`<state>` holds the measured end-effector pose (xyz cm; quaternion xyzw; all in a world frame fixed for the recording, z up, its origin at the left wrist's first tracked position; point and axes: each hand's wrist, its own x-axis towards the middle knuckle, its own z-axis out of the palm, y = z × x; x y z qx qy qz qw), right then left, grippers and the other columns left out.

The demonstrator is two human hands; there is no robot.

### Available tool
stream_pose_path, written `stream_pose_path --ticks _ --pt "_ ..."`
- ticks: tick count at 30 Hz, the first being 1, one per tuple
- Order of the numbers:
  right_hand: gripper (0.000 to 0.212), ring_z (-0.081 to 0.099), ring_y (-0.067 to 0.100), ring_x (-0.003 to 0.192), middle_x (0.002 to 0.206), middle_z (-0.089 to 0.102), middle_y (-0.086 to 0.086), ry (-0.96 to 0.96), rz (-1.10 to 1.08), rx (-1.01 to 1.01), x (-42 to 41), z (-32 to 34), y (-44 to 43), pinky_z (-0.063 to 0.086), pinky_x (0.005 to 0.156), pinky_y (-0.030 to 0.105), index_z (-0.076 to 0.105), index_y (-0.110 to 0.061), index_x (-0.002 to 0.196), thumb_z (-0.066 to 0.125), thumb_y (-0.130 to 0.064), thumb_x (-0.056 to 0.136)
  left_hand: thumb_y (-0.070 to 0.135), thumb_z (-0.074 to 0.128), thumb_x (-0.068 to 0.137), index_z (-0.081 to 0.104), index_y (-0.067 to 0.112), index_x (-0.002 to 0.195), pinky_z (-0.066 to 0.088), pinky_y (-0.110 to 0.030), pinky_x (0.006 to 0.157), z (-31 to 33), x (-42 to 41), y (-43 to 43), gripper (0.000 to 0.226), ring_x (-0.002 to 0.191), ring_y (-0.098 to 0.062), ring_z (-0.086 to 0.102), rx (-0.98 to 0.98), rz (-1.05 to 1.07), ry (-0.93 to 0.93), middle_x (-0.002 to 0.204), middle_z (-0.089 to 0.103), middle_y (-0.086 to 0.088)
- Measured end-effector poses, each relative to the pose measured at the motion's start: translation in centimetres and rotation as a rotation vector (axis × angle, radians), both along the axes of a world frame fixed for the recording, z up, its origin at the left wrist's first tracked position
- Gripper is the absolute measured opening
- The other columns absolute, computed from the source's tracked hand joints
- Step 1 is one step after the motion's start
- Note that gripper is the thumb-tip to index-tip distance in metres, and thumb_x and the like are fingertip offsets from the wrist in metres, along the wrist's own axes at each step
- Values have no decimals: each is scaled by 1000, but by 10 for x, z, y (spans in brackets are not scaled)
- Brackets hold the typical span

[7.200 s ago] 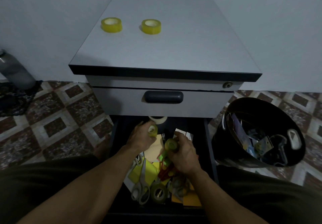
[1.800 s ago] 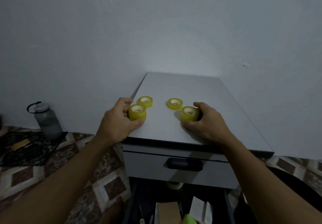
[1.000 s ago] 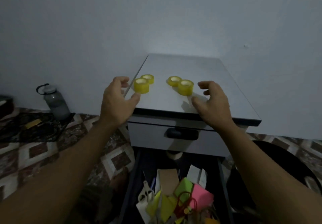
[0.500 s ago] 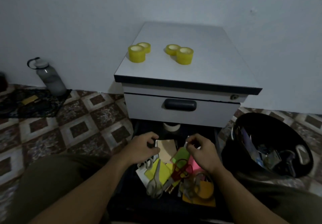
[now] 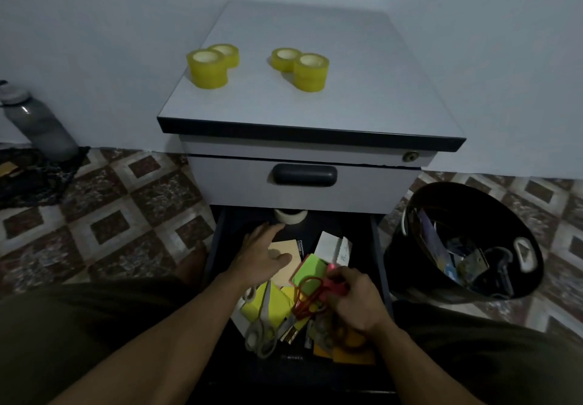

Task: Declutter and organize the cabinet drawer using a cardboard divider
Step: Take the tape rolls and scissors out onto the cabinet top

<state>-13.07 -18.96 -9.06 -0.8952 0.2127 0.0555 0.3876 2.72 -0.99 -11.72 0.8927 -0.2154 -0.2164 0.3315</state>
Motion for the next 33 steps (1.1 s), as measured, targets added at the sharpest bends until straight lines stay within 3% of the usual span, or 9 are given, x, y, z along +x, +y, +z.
stream_pose_path --ticks 6,11,14,17,20,22,26,29,33 --pt "17 64 7 87 94 69 -10 -89 -32 -14 -2 -5 6 53 78 26 70 -25 100 73 -26 83 42 65 90 30 38 151 10 -47 121 -9 31 -20 71 150 -24 14 -17 16 -83 162 20 2" --pt "26 60 7 96 104 65 -11 -30 -47 11 -1 -10 1 49 83 22 66 -27 109 72 -30 84 36 59 93 28 38 152 5 -45 122 -13 46 -31 67 150 -24 13 60 -20 -50 161 20 3" --pt "30 57 9 101 112 62 -7 2 -62 38 -1 -11 -2 46 85 21 63 -25 117 69 -23 87 30 60 93 46 32 143 16 -43 119 -16 50 -35 51 143 -27 27 64 9 -77 152 36 -2" --pt "33 57 13 108 120 62 -3 30 -88 57 -1 -11 -4 47 90 23 62 -23 121 60 -14 90 21 62 91 61 23 116 34 -40 103 -19 45 -32 25 121 -30 46 47 63 -143 125 55 -6" --pt "36 58 15 108 120 64 0 43 -107 78 -2 -10 -5 46 89 23 63 -21 121 57 -7 88 16 61 90 58 24 94 38 -38 93 -20 37 -22 10 107 -32 51 56 66 -167 110 58 -7" --pt "41 59 15 109 122 64 1 53 -105 90 -2 -7 -5 45 90 21 63 -19 121 56 -3 85 14 60 91 52 29 84 41 -37 87 -20 32 -15 18 102 -33 52 48 67 -171 105 57 -7" --pt "45 58 17 115 126 62 1 76 -62 26 -4 -2 -7 42 89 18 62 -18 126 56 -2 84 9 61 92 56 22 88 46 -36 83 -18 21 1 14 98 -26 52 -40 114 -173 101 52 -5" --pt "48 54 19 120 129 55 3 134 28 -60 -6 1 -8 41 89 14 58 -15 130 58 -1 84 12 62 93 53 30 87 46 -35 83 -13 14 14 21 96 -21 51 -89 121 -194 104 49 -1" --pt "50 52 21 117 128 50 6 255 139 -222 -8 -7 -9 47 94 24 54 -14 130 67 -8 82 13 63 93 52 34 86 44 -29 77 -5 4 34 25 93 -12 52 -205 112 -235 103 51 2"
